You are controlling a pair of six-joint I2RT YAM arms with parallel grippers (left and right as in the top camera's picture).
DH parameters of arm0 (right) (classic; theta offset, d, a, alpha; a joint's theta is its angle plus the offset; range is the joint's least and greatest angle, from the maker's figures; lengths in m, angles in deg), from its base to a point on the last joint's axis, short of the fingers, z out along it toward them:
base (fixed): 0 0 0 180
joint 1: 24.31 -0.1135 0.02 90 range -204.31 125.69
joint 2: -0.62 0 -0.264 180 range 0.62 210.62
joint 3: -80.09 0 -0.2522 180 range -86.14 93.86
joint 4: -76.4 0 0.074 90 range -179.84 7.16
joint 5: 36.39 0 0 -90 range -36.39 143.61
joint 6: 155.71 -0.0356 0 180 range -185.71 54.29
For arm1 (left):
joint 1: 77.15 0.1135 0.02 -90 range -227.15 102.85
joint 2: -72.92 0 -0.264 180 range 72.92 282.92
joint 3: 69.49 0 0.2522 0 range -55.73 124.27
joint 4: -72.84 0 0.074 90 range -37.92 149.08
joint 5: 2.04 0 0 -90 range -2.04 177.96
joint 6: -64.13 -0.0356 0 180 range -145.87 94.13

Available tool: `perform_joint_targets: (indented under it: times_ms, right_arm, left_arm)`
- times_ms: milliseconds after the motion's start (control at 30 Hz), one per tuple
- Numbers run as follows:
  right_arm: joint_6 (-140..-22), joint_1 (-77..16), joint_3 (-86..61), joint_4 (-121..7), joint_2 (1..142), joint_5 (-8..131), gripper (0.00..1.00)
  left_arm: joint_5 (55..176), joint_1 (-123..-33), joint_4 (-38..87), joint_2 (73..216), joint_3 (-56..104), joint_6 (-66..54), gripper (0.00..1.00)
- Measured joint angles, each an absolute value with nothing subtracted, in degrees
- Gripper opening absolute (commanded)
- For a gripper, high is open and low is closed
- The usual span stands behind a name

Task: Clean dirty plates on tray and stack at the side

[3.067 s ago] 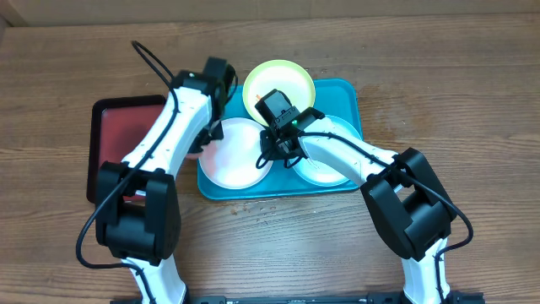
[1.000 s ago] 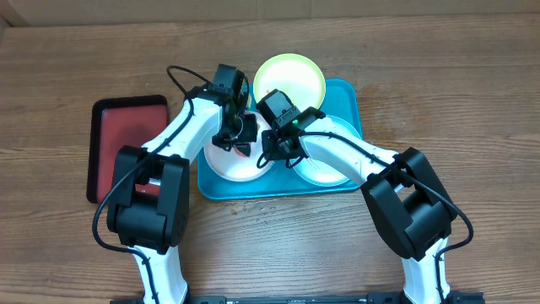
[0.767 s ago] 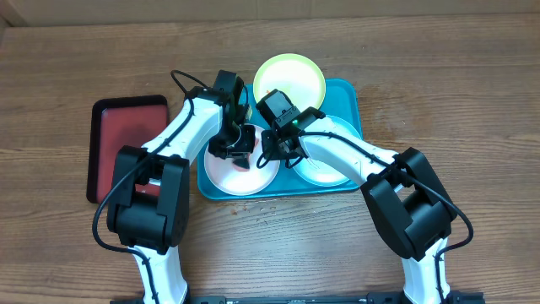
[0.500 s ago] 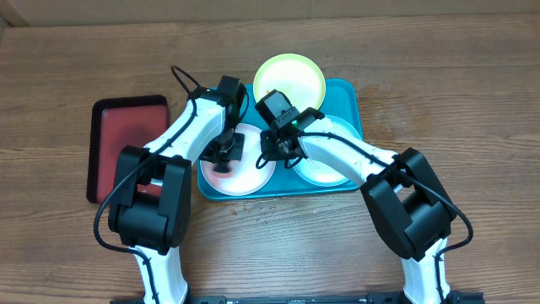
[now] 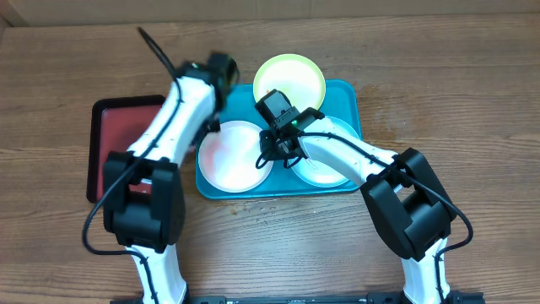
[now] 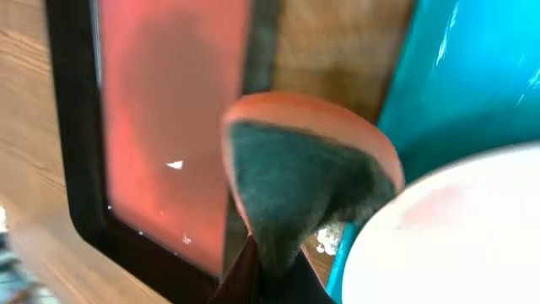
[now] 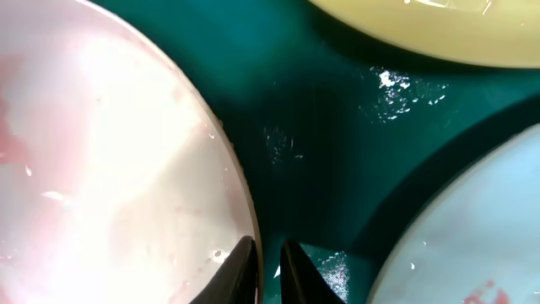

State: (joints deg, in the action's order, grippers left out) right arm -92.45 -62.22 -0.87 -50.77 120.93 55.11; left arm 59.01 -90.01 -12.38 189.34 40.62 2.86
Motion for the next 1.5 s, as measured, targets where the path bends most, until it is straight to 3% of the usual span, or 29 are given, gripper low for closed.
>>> perform_joint_targets:
  times_ms: [367, 600, 800, 1067, 1500]
  right_arm:
    - [-89.7, -63.6, 3.6, -46.4, 120.9, 56.5, 0.04]
    - [-81.9, -70.4, 20.3, -31.6, 120.8, 43.2, 0.04]
    - [-75.2, -77.9, 30.9, -24.7, 120.7, 22.5, 0.04]
    - [-62.5, -83.1, 32.9, -25.9, 120.4, 0.4, 0.04]
    - [-47.5, -85.7, 32.9, -31.8, 120.4, -15.1, 0.04]
  left_arm:
    - [81.3, -70.3, -17.1, 183.2, 46.7, 4.0, 0.04]
    - [84.6, -60.8, -23.2, 183.3, 46.7, 4.0, 0.04]
    - [85.7, -57.9, -22.8, 183.3, 46.7, 4.1, 0.04]
    - [85.9, -57.5, -22.5, 183.3, 46.7, 4.1, 0.04]
    - [85.9, -57.5, -22.3, 183.3, 46.7, 4.1, 0.04]
